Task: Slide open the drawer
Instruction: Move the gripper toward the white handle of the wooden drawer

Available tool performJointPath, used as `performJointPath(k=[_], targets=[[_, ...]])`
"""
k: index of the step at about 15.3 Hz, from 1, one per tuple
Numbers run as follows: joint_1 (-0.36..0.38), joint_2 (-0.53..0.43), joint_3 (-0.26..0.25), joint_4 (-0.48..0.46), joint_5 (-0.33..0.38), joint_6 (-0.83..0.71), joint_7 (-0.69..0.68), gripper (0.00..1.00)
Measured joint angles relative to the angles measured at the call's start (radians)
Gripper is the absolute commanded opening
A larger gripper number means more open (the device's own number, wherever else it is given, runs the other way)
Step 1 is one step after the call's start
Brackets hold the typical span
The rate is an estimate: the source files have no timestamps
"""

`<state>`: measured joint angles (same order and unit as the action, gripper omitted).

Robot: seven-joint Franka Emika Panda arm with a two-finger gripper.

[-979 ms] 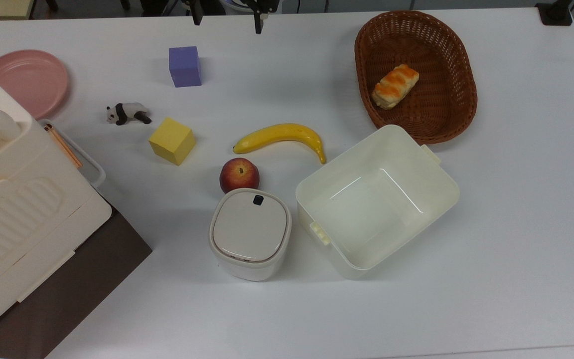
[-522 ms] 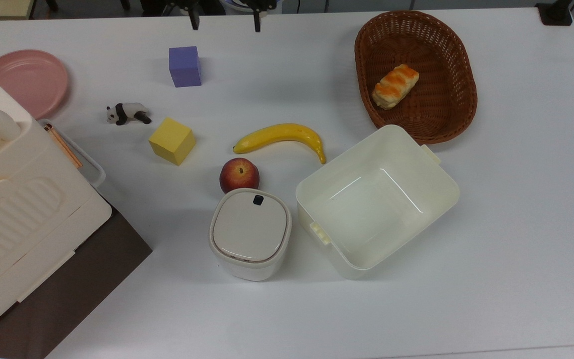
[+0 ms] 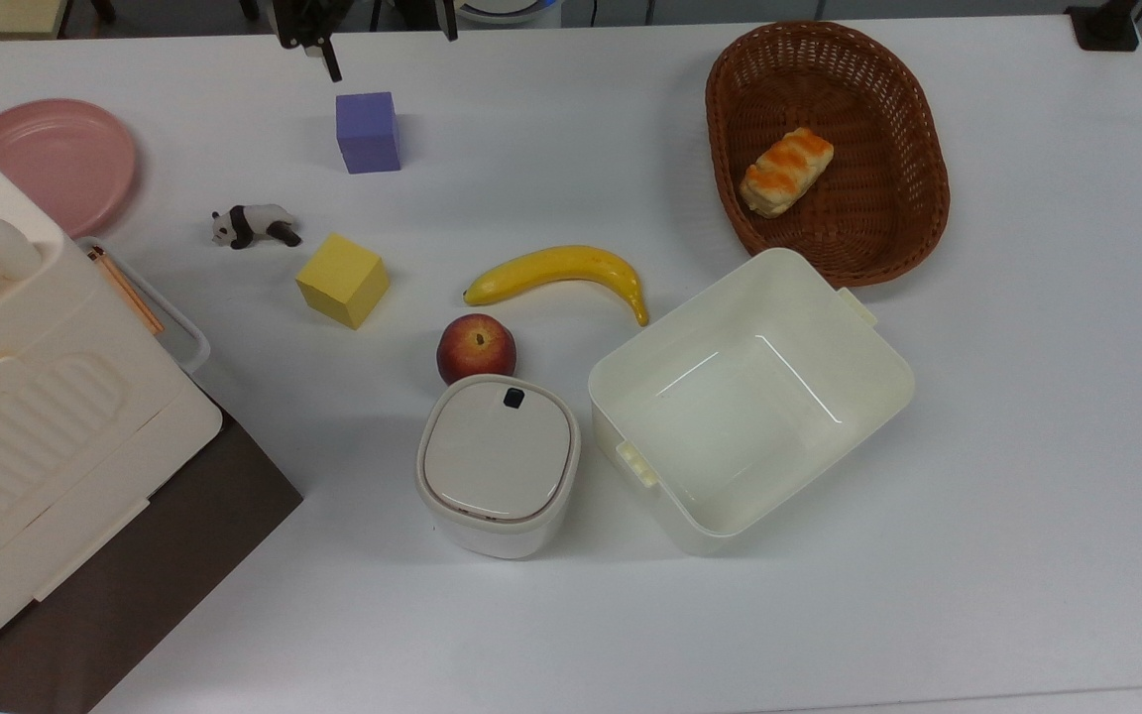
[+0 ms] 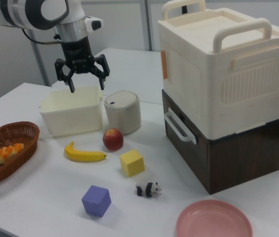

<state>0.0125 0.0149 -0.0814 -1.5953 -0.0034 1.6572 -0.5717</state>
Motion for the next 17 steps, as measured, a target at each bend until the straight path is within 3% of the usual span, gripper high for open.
performJointPath(k=[6, 12, 15, 17], targets=[[-0.021, 0.002, 0.000, -0.050, -0.029, 0.131, -0.135, 1.00], [-0.040, 0.002, -0.005, -0.081, -0.064, 0.139, -0.353, 1.00], [-0.049, 0.002, -0.028, -0.099, -0.091, 0.156, -0.405, 1.00], [-0.053, 0.004, -0.048, -0.138, -0.108, 0.254, -0.420, 1.00]])
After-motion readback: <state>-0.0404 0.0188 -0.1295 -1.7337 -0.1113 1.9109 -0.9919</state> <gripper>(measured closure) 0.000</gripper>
